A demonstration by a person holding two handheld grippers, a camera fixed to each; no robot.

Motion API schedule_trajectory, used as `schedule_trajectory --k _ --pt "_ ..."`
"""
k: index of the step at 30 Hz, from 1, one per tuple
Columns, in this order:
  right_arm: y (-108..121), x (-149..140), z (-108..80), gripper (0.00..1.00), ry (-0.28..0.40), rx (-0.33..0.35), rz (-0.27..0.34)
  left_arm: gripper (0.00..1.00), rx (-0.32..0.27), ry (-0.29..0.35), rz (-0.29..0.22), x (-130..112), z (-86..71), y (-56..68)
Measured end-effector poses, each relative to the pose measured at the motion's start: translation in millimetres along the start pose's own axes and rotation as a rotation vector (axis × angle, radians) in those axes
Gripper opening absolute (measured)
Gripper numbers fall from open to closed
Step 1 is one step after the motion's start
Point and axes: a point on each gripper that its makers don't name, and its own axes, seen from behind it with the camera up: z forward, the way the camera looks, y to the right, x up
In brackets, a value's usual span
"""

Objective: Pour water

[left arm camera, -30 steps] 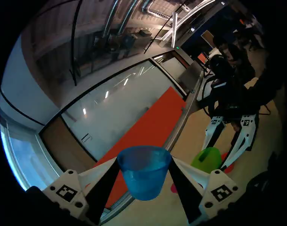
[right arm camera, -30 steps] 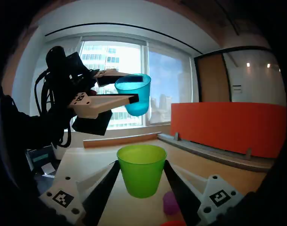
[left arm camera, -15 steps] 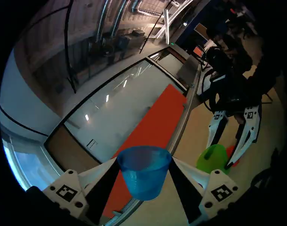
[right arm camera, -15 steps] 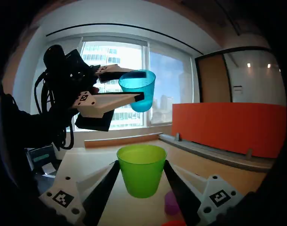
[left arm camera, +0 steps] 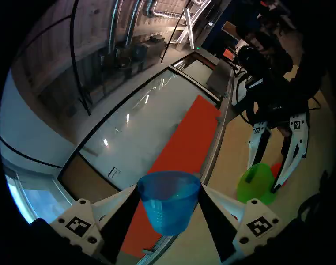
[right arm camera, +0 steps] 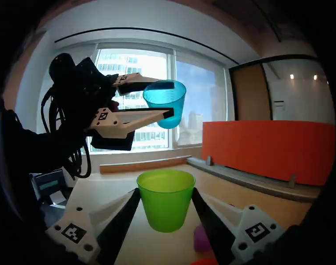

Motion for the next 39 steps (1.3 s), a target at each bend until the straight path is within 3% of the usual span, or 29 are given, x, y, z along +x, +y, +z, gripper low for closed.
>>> schedule_trajectory --k 20,39 --pt "1 1 0.0 0.88 0.004 0.001 -0.001 0.86 0.011 0.012 0.101 9 -1.0 -1.9" --pt "4 2 -1.3 0.88 0.008 -0.003 -0.005 0.86 0.014 0.023 0.147 17 1.5 0.0"
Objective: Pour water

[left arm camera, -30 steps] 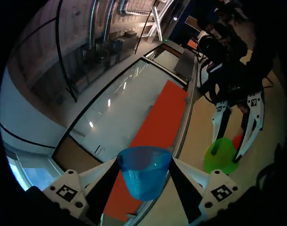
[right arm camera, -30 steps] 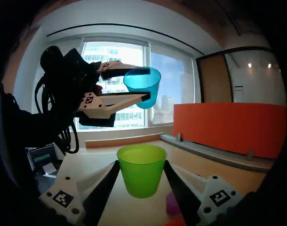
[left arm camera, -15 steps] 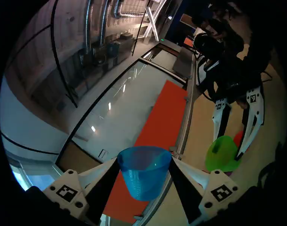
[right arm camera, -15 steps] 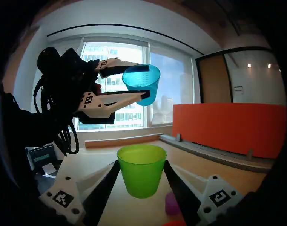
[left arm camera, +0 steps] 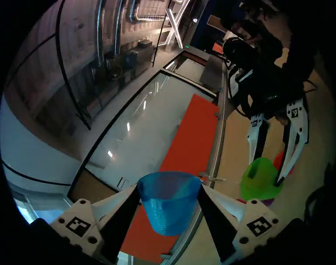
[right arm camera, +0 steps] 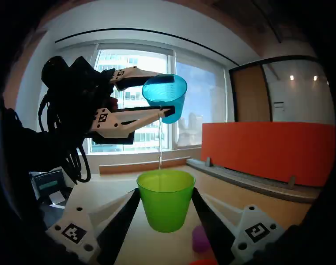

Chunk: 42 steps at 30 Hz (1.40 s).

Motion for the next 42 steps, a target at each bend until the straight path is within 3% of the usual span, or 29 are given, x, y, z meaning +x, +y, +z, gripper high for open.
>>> schedule_trajectory --k 42 --pt "1 3 -2.9 0.87 0.004 -0.003 -0.010 0.86 0.022 0.020 0.097 11 -1.9 -6.8"
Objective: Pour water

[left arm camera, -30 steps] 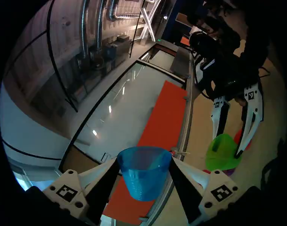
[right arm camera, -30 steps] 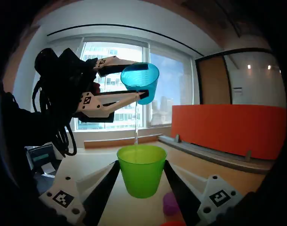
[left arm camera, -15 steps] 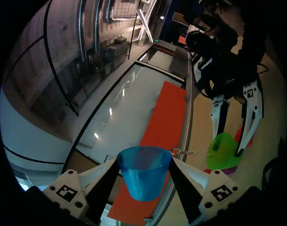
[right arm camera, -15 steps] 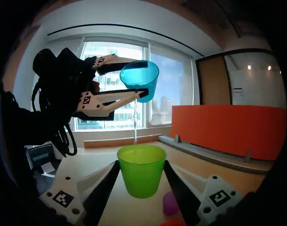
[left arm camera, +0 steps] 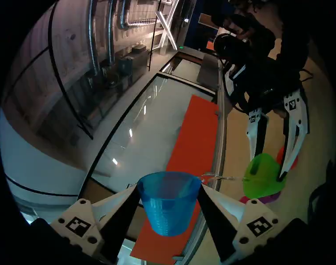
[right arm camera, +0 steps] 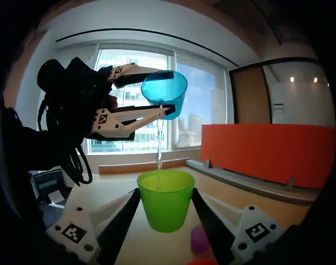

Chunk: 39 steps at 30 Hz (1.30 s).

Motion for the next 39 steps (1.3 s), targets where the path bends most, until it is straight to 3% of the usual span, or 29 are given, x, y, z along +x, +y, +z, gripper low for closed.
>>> schedule_trajectory --k 39 --pt "2.9 -0.3 0.6 0.87 -0.003 0.001 -0.005 0.86 0.020 0.016 0.114 7.8 5.3 2.9"
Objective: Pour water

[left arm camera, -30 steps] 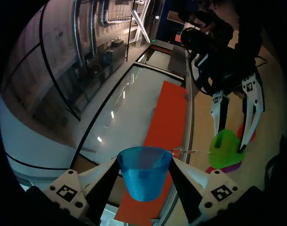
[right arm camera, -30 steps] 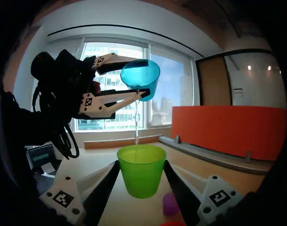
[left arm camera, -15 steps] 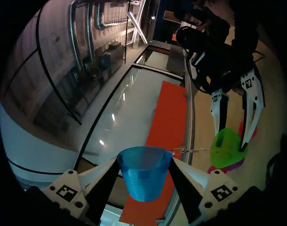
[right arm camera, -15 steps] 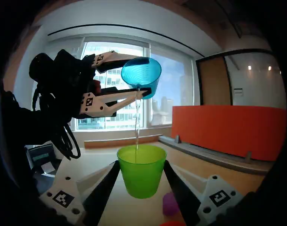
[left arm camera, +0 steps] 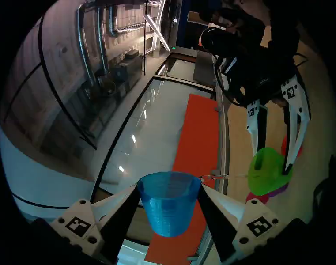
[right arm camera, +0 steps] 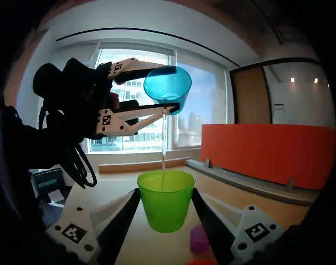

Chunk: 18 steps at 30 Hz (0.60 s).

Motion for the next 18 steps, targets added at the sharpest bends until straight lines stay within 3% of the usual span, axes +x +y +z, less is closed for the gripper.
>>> schedule_trajectory --k 18 --pt "0.8 1.4 -1.5 0.87 0.006 -0.001 0.000 0.86 0.007 0.005 0.064 4.8 1.9 -8.4"
